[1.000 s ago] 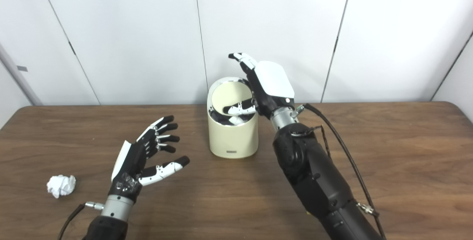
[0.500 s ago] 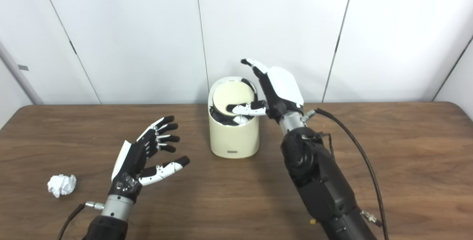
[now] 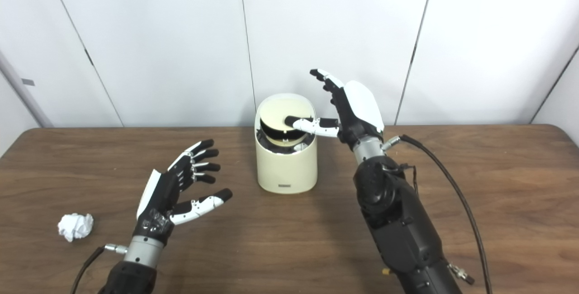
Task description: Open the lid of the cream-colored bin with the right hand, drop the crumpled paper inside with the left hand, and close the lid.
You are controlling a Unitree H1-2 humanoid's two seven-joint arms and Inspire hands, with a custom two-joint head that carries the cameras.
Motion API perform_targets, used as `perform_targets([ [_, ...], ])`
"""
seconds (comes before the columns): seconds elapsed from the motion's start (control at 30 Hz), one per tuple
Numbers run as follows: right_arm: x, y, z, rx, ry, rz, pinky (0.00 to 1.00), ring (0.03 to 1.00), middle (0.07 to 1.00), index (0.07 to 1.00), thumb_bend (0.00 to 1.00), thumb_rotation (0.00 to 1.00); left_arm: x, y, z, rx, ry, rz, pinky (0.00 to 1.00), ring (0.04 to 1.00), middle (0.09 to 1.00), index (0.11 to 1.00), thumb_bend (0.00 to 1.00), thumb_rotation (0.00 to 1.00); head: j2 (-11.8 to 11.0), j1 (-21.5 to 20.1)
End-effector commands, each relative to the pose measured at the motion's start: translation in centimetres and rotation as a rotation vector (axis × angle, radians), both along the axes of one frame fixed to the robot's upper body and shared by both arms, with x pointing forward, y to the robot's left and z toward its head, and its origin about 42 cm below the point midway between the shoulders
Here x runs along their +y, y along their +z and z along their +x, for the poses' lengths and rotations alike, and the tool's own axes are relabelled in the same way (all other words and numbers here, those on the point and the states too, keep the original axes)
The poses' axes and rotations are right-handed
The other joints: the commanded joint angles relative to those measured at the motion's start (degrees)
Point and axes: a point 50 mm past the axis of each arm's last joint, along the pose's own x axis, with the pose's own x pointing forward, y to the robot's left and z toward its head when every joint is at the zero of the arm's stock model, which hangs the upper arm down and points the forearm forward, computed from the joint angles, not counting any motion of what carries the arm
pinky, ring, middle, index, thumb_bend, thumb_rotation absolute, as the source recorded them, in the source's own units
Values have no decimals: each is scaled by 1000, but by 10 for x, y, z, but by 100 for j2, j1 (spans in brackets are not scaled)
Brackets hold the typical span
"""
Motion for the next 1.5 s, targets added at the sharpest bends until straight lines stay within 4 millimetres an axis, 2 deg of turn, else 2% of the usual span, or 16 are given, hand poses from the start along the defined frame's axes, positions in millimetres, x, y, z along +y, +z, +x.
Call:
perform_targets([
  [0.0, -1, 19, -4, -73, 23, 40, 693, 827, 873, 863, 666, 510, -2, 15, 5, -65, -18, 4, 655, 725, 818, 879, 759, 205, -3, 14],
  [0.3, -30, -19, -49, -25, 10, 176, 574, 763, 859, 855, 685, 512, -1, 16, 5, -70, -17, 1, 623, 724, 823, 880, 750, 192, 9, 0],
  [0.57, -44, -40, -81, -22, -7, 230, 641, 785, 864, 860, 685, 525, 0, 17, 5, -71, -19, 5, 609, 719, 823, 881, 753, 203, 36, -32],
  [0.67, -46, -44, -87, -35, 0, 217, 635, 787, 867, 862, 702, 547, 0, 17, 5, -70, -20, 2, 630, 718, 822, 880, 757, 202, 41, -21],
  [0.83, -48, -46, -90, -36, 4, 215, 641, 795, 871, 866, 704, 542, 0, 17, 5, -66, -21, 2, 608, 723, 822, 880, 759, 203, 51, -22],
  [1.07, -46, -48, -91, -17, 7, 216, 639, 802, 867, 864, 715, 475, 0, 17, 4, -65, -19, 12, 639, 718, 822, 879, 758, 206, 68, -7],
  [1.2, -45, -50, -92, 5, 24, 223, 656, 823, 880, 878, 749, 400, 0, 16, 4, -66, -18, 11, 630, 719, 822, 879, 759, 204, 54, 28],
  [1.3, -47, -53, -93, 11, 32, 220, 637, 822, 885, 884, 789, 369, -2, 16, 4, -67, -18, 12, 624, 719, 823, 878, 756, 200, 24, 280],
  [1.37, -51, -53, -94, 18, 39, 222, 627, 820, 891, 888, 806, 362, -6, 15, 4, -78, -17, 16, 608, 722, 824, 877, 744, 185, -33, 777],
  [1.4, -52, -53, -95, 20, 42, 222, 625, 821, 898, 892, 806, 357, -8, 15, 4, -83, -16, 18, 590, 723, 821, 874, 742, 178, -42, 837],
  [1.47, -58, -53, -97, 20, 40, 219, 621, 818, 898, 891, 805, 327, -16, 13, 5, -80, -24, 5, 563, 724, 819, 871, 744, 178, -119, 1359],
])
